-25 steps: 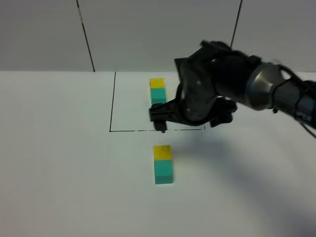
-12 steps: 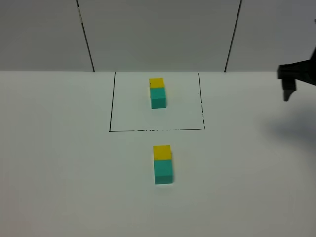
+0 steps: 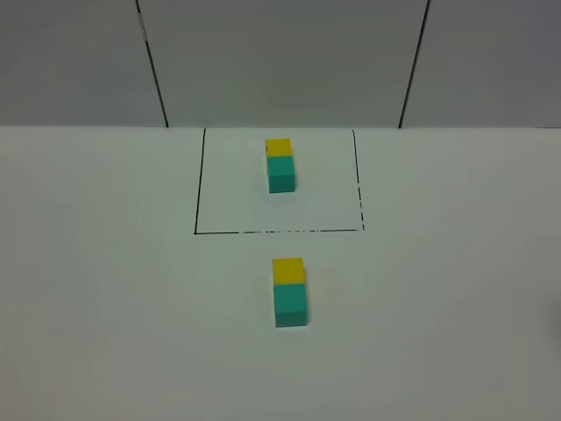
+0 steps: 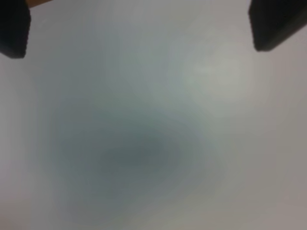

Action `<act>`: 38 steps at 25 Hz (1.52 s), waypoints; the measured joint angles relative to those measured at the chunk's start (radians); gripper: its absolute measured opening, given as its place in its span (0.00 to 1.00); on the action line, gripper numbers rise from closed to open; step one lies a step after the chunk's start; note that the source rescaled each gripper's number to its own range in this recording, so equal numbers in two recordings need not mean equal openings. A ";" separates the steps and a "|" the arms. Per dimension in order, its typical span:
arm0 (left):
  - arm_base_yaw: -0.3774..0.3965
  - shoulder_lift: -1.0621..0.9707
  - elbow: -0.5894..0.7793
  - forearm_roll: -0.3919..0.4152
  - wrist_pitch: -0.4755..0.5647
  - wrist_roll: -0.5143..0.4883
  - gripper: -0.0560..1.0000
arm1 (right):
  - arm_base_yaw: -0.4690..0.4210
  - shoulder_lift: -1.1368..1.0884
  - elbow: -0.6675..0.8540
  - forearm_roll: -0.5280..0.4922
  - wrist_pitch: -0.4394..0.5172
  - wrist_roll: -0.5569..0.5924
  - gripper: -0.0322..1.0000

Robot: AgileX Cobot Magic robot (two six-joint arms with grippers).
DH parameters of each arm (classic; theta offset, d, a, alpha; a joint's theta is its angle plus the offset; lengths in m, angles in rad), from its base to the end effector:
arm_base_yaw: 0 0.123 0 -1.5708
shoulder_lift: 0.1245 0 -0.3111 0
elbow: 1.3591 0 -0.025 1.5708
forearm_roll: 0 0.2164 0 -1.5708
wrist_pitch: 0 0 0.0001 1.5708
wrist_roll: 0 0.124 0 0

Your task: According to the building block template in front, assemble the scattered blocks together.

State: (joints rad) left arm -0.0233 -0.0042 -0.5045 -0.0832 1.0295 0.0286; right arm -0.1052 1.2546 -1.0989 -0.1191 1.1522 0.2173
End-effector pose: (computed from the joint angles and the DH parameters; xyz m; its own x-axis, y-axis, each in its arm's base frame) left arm -0.0317 -0.0081 0.2506 -0.4199 -0.0045 -0.9076 0.0819 0.9957 -0.0429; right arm 0.1983 -0.0345 0.3228 -0.8962 0.2625 -0.3577 0.2964 0.9541 -0.0424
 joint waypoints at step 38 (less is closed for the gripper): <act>0.000 0.000 0.000 0.000 0.000 0.001 0.88 | 0.085 -1.201 0.600 -0.018 -0.107 -0.075 0.82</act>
State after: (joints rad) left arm -0.0233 -0.0042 -0.5045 -0.0832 1.0295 0.0296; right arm -0.0206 0.0538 -0.4985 -0.1375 1.0453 0.1424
